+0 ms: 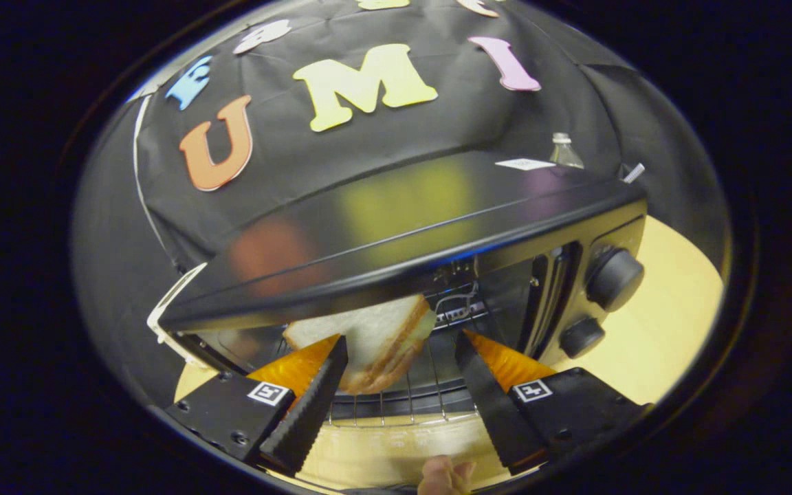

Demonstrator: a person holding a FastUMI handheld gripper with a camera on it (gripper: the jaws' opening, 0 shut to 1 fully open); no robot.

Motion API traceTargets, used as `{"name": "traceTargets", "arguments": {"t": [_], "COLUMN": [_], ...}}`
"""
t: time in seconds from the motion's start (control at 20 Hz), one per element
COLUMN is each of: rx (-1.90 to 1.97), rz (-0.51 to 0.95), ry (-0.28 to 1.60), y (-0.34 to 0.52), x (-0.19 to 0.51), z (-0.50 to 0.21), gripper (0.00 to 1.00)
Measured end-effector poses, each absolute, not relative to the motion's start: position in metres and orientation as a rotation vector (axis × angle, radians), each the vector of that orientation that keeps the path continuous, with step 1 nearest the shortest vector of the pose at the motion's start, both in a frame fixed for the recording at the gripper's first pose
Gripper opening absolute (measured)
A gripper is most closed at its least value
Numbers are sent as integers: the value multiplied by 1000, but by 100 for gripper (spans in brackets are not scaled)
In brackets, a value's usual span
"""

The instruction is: Open the toaster oven, put the food inside, and close the toaster oven door.

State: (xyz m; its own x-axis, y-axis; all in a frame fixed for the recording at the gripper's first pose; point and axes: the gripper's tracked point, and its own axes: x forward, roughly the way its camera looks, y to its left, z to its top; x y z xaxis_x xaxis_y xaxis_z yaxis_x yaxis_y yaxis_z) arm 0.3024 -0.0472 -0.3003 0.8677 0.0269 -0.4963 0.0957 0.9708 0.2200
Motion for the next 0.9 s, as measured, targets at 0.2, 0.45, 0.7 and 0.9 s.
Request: {"name": "traceTargets", "arguments": {"t": [0.2, 0.45, 0.7, 0.9], "rx": [150, 157, 208, 103], "rz": [15, 34, -26, -34], "ry": [496, 500, 467, 464], "y": [-35, -25, -36, -35], "x": [258, 190, 142, 127], "z": [-294, -318, -340, -343], "gripper": [100, 100, 100, 100]}}
